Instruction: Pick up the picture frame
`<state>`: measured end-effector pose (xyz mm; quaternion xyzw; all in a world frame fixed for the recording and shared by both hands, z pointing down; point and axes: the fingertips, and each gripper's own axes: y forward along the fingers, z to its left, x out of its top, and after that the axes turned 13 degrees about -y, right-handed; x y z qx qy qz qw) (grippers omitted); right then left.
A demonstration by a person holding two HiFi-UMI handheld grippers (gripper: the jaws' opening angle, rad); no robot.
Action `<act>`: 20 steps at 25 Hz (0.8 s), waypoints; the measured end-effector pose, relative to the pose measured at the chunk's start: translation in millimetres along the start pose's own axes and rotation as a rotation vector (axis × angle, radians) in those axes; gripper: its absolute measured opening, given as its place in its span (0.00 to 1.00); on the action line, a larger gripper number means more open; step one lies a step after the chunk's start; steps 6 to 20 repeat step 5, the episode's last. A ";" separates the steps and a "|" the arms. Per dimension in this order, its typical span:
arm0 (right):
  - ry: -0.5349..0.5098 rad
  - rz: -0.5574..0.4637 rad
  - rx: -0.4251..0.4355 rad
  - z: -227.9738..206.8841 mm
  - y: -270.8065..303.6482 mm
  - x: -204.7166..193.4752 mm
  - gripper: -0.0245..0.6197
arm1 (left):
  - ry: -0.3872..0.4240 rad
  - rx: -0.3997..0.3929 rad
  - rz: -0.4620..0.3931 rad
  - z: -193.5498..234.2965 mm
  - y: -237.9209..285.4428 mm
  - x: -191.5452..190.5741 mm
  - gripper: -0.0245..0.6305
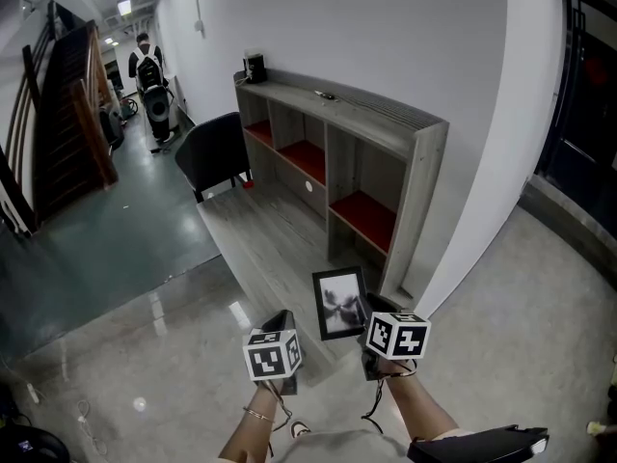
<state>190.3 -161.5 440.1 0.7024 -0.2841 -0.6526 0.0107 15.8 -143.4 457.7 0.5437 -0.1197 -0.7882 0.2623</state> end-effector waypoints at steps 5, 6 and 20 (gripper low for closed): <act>0.007 -0.003 -0.002 1.9 -0.8 0.3 0.17 | 0.008 0.002 0.008 2.8 -1.6 -1.8 0.06; 0.007 -0.003 -0.002 1.9 -0.8 0.3 0.17 | 0.008 0.002 0.008 2.8 -1.6 -1.8 0.06; 0.007 -0.003 -0.002 1.9 -0.8 0.3 0.17 | 0.008 0.002 0.008 2.8 -1.6 -1.8 0.06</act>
